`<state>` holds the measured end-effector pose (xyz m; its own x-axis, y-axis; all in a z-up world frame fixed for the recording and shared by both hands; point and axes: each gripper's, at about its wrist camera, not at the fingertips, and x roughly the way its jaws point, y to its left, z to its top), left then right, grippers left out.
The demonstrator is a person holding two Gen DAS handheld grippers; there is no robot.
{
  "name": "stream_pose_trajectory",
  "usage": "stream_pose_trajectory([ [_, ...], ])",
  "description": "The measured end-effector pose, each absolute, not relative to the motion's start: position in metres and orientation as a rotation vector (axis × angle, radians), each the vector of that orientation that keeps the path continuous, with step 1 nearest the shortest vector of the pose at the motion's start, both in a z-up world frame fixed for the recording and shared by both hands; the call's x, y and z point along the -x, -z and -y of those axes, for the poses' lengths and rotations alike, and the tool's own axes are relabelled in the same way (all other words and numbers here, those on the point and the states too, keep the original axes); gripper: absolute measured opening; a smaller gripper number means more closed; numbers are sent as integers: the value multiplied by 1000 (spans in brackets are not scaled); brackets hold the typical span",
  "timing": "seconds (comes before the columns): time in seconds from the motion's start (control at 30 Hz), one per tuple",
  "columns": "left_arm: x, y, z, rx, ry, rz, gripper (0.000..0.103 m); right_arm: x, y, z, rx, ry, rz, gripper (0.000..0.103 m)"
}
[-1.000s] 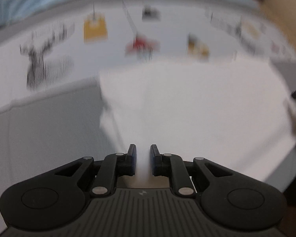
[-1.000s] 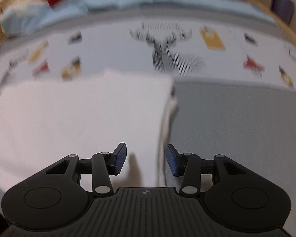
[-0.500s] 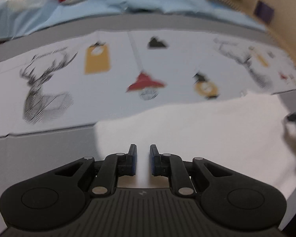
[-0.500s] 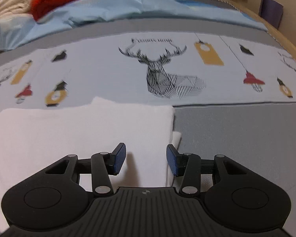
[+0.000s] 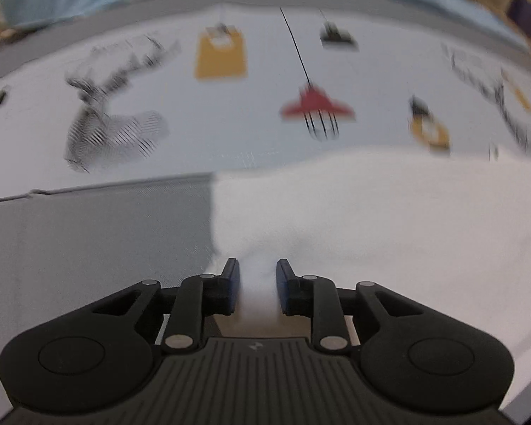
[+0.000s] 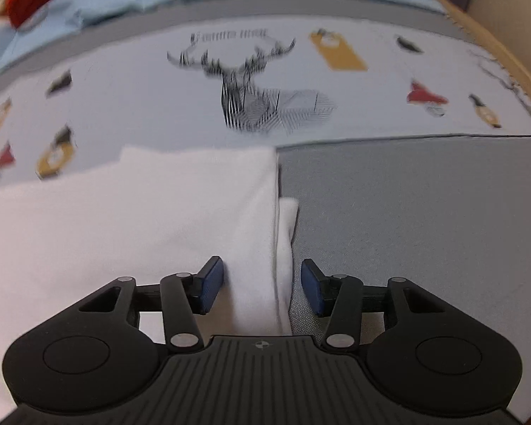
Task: Fold small clothes
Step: 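Open both tools and withdraw from the folded shirt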
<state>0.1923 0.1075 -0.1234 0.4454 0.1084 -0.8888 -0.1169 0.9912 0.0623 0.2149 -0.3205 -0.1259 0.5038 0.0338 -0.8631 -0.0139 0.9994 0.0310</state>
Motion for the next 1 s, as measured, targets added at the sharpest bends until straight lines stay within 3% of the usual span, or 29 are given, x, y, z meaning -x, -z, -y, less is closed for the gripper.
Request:
stream_pose_trajectory([
  [0.07, -181, 94, -105, -34, -156, -987, 32, -202, 99, 316, -21, -64, -963, 50],
  [0.13, -167, 66, -103, -21, -132, -897, 57, -187, 73, 311, -4, -90, -884, 49],
  [0.17, -158, 53, -102, -7, -115, -868, 61, -178, 60, 307, 2, -100, -842, 49],
  [0.3, -123, 10, -96, -20, -84, -792, 65, -143, 23, 296, -10, -165, -743, 49],
  [0.43, -70, -24, -92, -52, -80, -683, 76, -104, 8, 274, -23, -240, -686, 49],
  [0.6, -14, -19, -100, -6, -101, -618, 79, -59, 19, 232, -40, -327, -668, 48],
  [0.73, -3, -7, -113, 49, -76, -710, 79, -41, 39, 193, -6, -408, -730, 24],
  [1.0, 0, 5, -138, 65, -103, -772, 79, -39, 58, 154, 15, -476, -759, 21],
])
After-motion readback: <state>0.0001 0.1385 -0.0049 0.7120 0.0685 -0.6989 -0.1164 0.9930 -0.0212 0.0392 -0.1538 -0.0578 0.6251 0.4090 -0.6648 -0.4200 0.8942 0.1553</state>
